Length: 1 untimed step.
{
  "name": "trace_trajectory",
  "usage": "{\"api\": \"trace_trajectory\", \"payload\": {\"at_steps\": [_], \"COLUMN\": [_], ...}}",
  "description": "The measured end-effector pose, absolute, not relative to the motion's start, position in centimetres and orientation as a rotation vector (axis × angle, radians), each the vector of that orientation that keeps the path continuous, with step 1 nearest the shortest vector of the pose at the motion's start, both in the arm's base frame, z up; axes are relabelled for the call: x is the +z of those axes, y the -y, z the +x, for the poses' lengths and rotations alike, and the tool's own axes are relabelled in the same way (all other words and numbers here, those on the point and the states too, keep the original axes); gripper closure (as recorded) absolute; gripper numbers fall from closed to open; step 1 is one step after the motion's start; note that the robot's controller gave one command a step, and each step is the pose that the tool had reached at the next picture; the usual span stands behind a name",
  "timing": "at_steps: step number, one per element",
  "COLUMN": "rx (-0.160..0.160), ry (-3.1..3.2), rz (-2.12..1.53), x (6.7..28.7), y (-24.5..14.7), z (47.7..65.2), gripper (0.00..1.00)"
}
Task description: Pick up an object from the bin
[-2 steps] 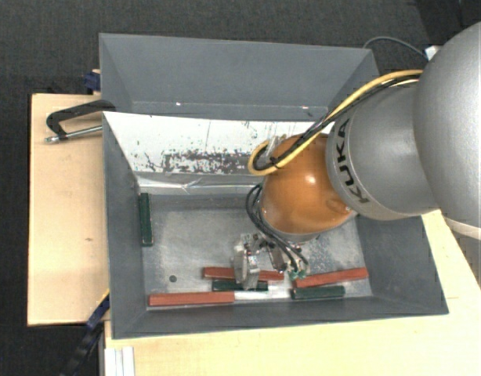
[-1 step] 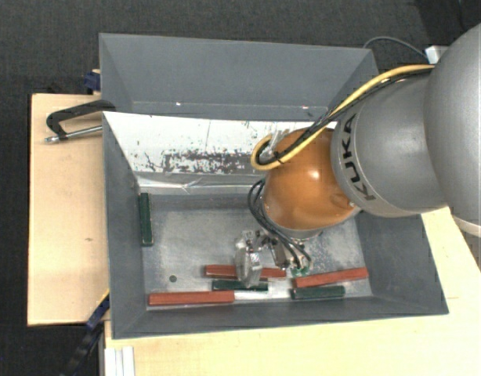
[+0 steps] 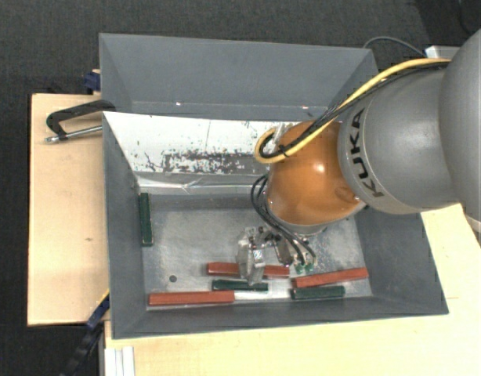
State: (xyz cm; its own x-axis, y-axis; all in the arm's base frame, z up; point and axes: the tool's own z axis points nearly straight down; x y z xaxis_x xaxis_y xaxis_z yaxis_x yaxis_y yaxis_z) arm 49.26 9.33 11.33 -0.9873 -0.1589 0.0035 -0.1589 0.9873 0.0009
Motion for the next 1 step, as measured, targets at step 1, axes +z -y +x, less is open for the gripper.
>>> {"api": "trace_trajectory", "payload": {"at_steps": [1], "rx": [-0.001], "ry": [3.133], "rz": [0.251], "x": [13.41], "y": [-9.36], "z": [49.37], "gripper": [1.00]}}
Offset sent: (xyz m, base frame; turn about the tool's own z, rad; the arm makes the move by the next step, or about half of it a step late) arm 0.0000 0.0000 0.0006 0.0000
